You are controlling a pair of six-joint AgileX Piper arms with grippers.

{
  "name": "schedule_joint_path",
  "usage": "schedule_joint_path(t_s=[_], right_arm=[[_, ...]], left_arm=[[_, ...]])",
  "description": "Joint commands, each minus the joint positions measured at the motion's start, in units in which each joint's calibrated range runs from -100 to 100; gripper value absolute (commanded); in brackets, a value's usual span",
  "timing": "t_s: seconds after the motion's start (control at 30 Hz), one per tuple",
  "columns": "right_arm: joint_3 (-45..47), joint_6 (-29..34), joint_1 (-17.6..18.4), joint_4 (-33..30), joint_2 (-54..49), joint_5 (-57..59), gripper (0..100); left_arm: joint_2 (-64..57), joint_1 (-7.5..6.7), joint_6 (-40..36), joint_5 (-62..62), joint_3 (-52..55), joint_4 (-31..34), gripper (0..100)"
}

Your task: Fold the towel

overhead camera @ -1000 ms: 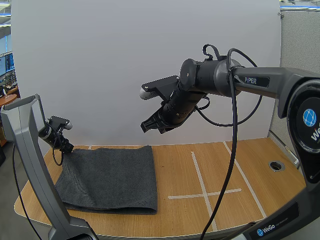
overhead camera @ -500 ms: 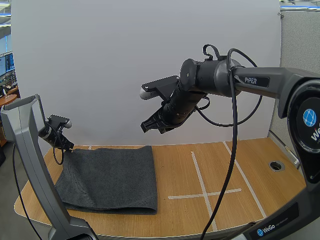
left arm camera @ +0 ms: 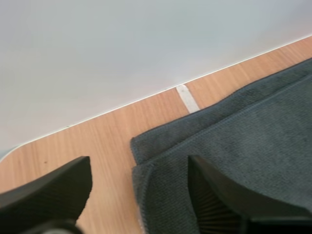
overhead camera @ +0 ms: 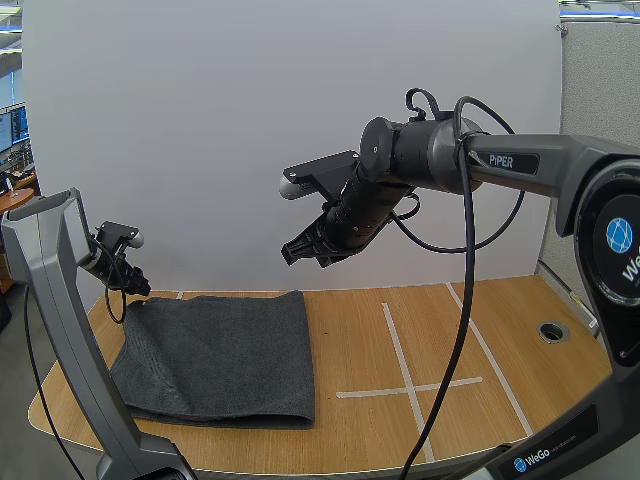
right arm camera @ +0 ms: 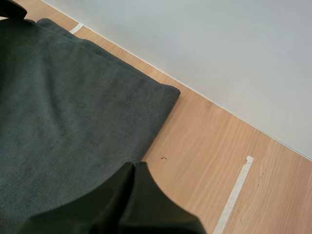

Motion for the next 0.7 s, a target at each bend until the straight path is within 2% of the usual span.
schedule_joint_path(t_s=[0.0,0.67], right_arm=[[-0.44,-0.21,-0.28,0.2,-0.24,-0.68,0],[-0.44,-0.21,-0.28,0.2,-0.24,-0.68,0]], left_arm=[[-0.35,0.28,0.14,-1.37,-0.46,-0.76,100],[2.27,0.28,1.41,-4.21,-0.46,-0.89,100]])
